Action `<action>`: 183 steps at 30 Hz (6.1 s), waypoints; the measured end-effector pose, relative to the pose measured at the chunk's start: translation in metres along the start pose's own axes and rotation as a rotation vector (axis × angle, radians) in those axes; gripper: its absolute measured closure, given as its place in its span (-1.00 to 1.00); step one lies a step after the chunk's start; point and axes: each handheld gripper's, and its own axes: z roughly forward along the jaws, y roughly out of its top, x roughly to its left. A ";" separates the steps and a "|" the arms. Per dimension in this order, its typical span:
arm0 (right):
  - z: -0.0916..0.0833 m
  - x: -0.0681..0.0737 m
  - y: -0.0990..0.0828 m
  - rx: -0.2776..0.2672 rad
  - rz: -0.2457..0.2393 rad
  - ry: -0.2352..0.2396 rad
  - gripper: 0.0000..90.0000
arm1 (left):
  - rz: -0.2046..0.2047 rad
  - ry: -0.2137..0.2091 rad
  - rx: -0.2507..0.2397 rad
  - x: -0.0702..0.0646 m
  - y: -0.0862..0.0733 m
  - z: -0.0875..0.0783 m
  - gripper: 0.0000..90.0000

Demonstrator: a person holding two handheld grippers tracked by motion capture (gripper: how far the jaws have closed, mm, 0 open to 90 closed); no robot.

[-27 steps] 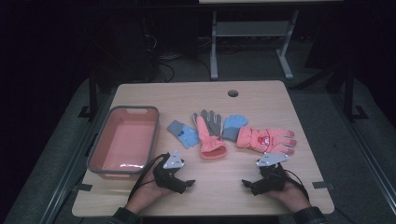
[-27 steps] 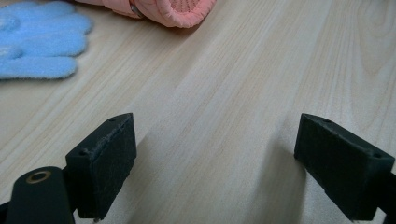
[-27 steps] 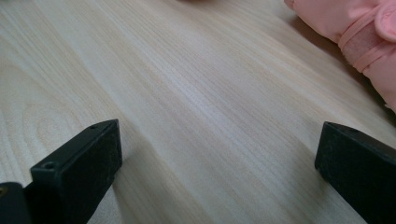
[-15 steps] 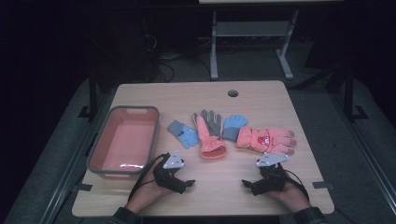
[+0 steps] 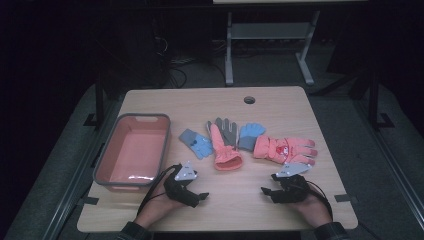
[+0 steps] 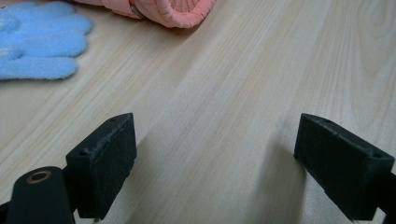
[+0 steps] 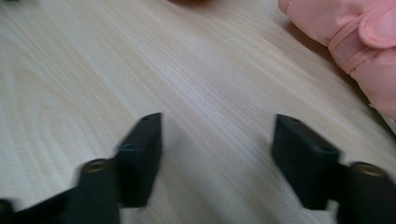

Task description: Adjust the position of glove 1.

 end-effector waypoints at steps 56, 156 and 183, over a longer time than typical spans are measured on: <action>-0.004 -0.011 0.011 0.015 0.033 0.034 0.13 | -0.195 0.262 0.030 0.064 0.059 0.042 0.43; -0.017 -0.028 0.002 -0.042 0.068 -0.017 0.00 | -0.112 -0.024 -0.001 -0.015 0.082 0.023 0.99; -0.013 0.001 0.011 -0.044 -0.015 0.151 0.96 | -0.116 -0.111 0.117 -0.038 0.048 0.009 0.98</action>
